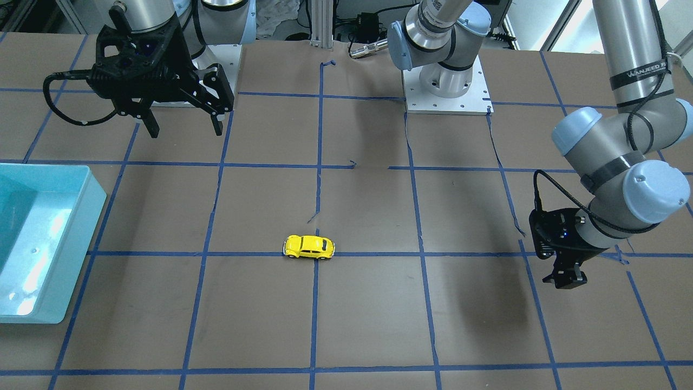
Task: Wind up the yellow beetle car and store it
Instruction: 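Raise the left gripper away while the right arm reaches over the car, then lower the right gripper onto the yellow car and grasp it, then carry the car with the right gripper into the light-blue bin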
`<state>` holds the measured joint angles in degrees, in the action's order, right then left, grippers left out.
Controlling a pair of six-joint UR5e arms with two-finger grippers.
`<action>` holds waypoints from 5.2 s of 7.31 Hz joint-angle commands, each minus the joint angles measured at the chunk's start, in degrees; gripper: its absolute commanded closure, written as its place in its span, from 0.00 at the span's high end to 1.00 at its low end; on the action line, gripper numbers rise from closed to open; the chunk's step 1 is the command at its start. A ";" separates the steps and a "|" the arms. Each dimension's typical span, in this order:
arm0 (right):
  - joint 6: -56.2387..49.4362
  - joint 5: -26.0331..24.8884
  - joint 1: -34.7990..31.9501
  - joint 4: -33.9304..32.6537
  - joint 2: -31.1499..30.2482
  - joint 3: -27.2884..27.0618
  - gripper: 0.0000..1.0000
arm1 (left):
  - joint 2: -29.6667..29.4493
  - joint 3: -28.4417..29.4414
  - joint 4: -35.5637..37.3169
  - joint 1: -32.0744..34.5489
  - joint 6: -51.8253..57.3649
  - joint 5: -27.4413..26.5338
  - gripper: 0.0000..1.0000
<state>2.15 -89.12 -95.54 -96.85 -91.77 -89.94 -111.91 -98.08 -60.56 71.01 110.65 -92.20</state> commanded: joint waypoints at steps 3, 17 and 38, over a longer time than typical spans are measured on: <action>-16.57 0.87 -2.36 0.26 3.06 -0.24 1.00 | 8.01 7.08 -19.45 12.28 -29.17 0.53 0.81; -67.10 -0.27 -15.82 -29.43 32.44 -6.38 1.00 | 21.57 10.54 -25.09 21.98 -107.57 -1.58 0.96; -91.69 -3.43 31.10 -14.68 16.96 -5.86 0.00 | 22.44 8.78 -21.09 21.10 -107.57 -0.88 0.97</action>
<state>-85.72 -92.32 -66.89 -111.65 -75.80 -95.64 -89.48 -89.33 -81.65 92.09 3.15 -93.12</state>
